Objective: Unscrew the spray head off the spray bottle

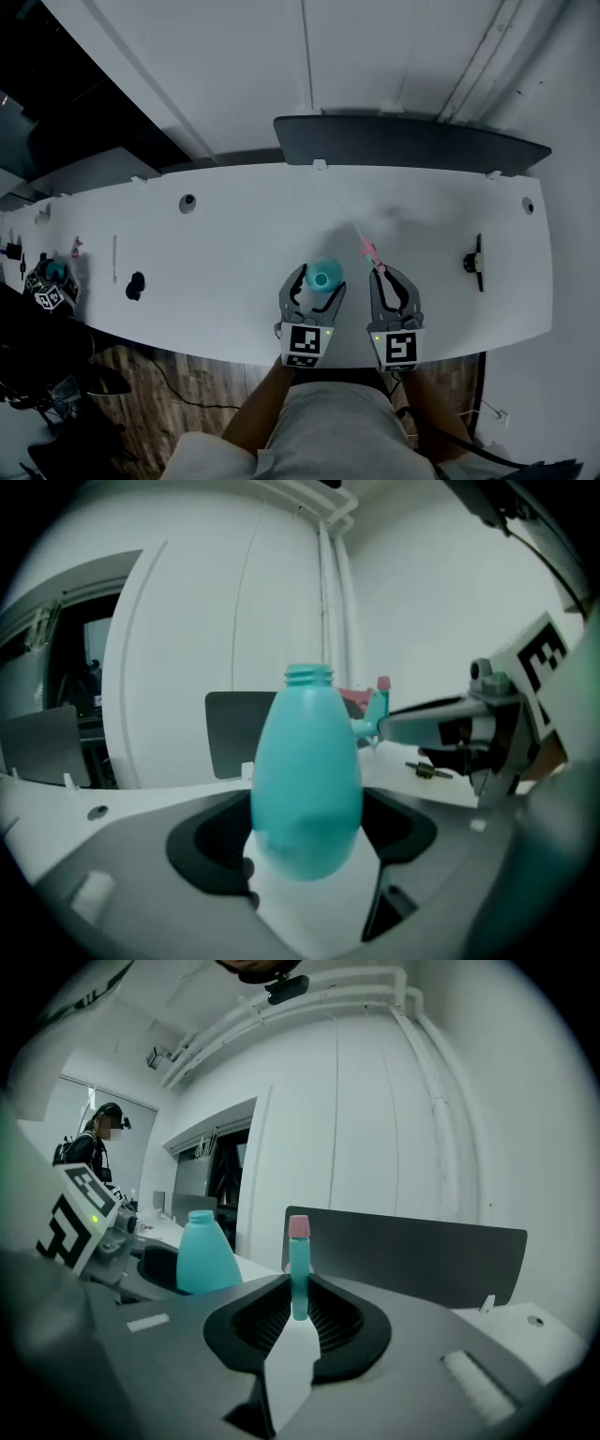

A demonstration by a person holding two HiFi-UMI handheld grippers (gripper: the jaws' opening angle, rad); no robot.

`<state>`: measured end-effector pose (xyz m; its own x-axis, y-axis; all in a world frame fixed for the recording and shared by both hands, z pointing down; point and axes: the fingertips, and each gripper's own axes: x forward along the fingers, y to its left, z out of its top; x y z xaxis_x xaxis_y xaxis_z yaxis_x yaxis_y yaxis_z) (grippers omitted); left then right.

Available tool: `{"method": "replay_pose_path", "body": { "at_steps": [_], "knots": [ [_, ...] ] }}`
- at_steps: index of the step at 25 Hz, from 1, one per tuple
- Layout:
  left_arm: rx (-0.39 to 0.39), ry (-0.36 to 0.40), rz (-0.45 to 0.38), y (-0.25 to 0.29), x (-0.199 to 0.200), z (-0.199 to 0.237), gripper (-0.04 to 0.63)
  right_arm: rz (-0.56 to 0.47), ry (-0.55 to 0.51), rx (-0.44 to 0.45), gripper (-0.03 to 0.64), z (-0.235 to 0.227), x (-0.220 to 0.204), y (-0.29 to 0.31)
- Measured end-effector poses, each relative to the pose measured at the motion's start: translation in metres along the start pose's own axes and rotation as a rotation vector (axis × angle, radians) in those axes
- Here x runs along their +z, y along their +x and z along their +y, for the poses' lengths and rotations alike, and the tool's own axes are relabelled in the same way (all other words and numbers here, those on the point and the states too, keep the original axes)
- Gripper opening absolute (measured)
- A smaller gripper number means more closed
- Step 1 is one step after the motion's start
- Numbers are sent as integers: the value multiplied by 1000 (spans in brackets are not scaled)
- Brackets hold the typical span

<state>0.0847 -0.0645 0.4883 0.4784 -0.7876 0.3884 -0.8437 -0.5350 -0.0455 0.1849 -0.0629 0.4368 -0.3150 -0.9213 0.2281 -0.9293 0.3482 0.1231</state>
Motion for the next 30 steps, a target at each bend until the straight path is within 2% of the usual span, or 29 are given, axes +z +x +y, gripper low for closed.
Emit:
{"method": "replay_pose_path", "body": {
  "at_steps": [4,9,14,20,30],
  "knots": [
    [69,-27,-36,-17,14,4,359,-17,51,5,60,4,-5,-10],
    [122,-40,-100,-58,31,2,359,-61,86,-1,60,18,9,-36],
    [96,-21,-172,-89,44,-17,360,-107,97,-30,60,36,23,-70],
    [55,-15,-229,-150,43,-39,360,-111,86,-71,59,68,29,-127],
    [26,-61,-296,-240,26,-59,359,-99,50,-118,60,121,42,-212]
  ]
}}
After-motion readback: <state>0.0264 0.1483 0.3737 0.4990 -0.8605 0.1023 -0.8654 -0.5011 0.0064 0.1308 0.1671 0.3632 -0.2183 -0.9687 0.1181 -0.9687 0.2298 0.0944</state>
